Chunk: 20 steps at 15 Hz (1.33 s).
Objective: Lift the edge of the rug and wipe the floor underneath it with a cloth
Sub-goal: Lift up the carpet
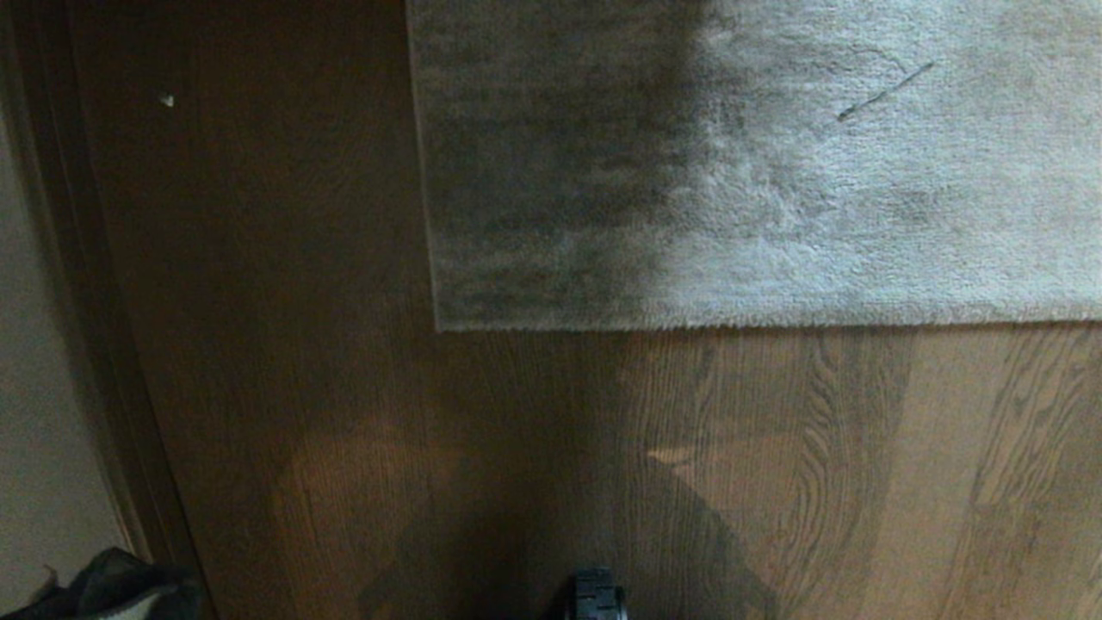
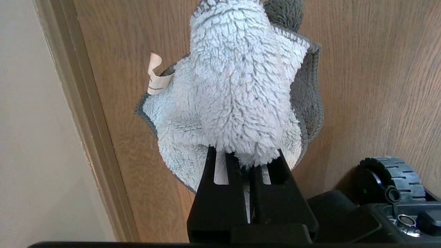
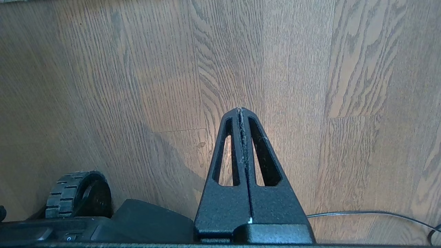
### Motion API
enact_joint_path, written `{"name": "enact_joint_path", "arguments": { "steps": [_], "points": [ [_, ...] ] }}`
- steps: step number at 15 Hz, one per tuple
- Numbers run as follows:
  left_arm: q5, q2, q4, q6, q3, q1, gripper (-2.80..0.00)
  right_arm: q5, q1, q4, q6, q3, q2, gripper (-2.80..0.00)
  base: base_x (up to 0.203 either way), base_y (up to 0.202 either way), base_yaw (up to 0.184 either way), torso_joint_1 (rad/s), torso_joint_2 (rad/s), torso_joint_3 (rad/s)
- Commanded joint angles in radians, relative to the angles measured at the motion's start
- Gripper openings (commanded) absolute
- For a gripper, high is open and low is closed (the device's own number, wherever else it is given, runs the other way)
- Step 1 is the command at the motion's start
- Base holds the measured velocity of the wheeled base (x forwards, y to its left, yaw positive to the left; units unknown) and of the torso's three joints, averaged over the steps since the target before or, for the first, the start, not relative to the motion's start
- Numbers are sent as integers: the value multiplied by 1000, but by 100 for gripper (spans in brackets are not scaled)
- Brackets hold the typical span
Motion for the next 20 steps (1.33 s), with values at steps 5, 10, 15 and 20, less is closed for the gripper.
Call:
{"name": "enact_joint_path", "arguments": {
  "steps": [5, 10, 15, 20],
  "points": [
    [0, 0, 0, 2, 0, 0, -280, 0, 0, 0, 0, 0, 0, -280, 0, 0, 0, 0, 0, 0],
    [0, 0, 0, 0, 0, 0, -280, 0, 0, 0, 1, 0, 0, -280, 0, 0, 0, 0, 0, 0],
    [0, 0, 0, 0, 0, 0, -280, 7, 0, 4, -67, 0, 0, -280, 0, 0, 0, 0, 0, 0],
    [0, 0, 0, 2, 0, 0, -280, 46, -1, 6, -116, 0, 0, -280, 0, 0, 0, 0, 0, 0]
  ]
}}
